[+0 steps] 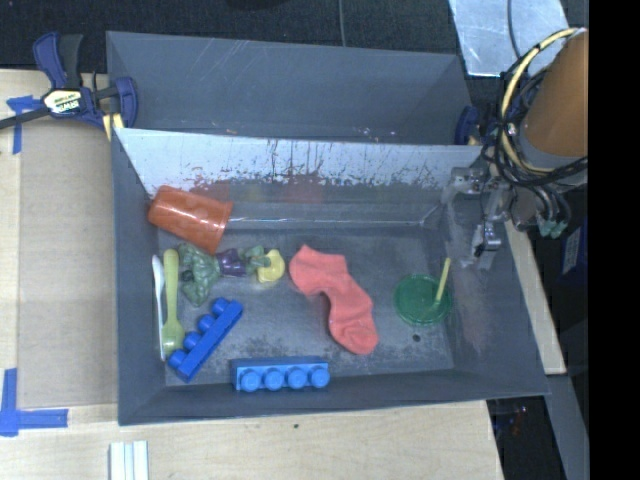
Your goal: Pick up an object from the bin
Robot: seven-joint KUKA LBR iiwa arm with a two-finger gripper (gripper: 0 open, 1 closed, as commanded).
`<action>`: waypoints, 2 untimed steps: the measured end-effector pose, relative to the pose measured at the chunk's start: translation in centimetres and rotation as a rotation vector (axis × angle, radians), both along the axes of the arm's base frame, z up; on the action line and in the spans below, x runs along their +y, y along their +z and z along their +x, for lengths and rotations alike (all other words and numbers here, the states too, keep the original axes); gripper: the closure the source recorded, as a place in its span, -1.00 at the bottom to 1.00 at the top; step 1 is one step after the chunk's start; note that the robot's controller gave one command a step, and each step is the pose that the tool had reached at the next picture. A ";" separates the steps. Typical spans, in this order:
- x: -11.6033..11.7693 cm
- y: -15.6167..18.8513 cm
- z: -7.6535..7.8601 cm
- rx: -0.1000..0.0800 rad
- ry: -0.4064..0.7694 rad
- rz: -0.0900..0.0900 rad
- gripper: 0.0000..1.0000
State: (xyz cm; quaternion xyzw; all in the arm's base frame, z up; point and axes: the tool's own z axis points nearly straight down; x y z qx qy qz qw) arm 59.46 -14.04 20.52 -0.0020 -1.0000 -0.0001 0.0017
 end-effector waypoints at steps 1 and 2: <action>0.1 0.5 0.1 -0.008 0.004 -0.001 -1.00; 5.5 -2.5 1.6 -0.008 0.064 -0.001 -1.00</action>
Offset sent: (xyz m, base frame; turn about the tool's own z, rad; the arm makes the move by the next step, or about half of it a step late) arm 0.0159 0.0580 -0.0273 -0.0682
